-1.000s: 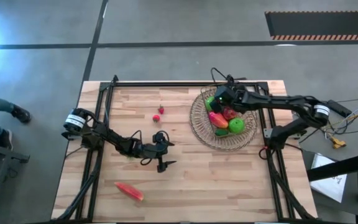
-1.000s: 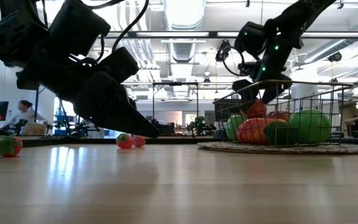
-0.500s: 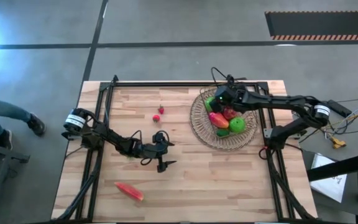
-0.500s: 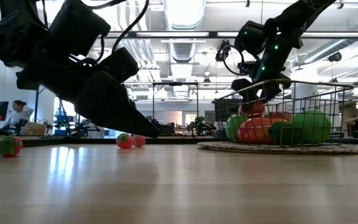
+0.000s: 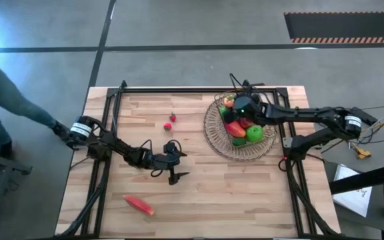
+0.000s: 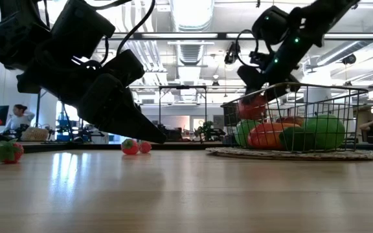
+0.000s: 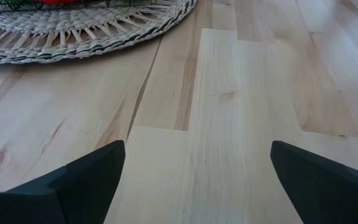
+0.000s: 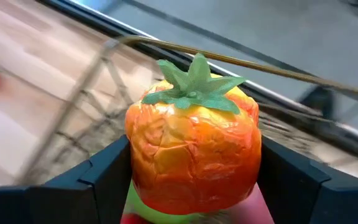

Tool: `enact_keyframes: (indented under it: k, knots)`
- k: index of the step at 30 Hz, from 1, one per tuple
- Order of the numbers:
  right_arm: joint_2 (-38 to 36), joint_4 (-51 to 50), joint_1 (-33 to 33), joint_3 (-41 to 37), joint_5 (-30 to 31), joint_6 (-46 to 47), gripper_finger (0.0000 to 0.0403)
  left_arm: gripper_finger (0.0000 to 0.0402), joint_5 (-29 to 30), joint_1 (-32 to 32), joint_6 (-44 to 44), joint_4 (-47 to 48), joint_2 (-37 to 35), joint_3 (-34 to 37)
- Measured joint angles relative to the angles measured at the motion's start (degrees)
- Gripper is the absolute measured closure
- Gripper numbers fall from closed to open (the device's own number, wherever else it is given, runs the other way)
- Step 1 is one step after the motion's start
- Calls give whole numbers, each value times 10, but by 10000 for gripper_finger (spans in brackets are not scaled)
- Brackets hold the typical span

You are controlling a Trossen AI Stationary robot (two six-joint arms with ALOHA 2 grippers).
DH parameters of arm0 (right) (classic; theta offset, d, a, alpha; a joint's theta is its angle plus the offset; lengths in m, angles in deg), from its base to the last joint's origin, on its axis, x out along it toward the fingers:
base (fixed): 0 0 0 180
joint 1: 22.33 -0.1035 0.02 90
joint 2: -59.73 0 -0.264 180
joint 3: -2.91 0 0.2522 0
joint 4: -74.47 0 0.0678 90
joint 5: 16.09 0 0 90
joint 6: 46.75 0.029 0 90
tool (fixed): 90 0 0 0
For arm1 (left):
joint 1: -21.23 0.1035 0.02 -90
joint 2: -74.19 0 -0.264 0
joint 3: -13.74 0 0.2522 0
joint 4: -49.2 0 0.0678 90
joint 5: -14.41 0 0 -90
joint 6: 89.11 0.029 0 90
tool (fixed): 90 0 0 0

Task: Build produce basket
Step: Put the persimmon into the gold wire basket

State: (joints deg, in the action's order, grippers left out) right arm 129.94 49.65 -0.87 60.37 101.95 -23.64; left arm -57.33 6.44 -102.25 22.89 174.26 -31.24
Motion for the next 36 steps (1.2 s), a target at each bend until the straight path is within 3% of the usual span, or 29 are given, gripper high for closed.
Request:
enact_keyframes:
  k: [9,15,24,36]
  knots:
    - [1,163,0,-76,-26,11,127,15,0,0,0,0,0,0]
    - [1,180,0,-88,-30,8,120,15,0,0,0,0,0,0]
    - [1,189,0,-92,-30,-5,66,15,0,0,0,0,0,0]
    - [-12,176,0,-92,60,-9,100,15,0,0,0,0,0,0]
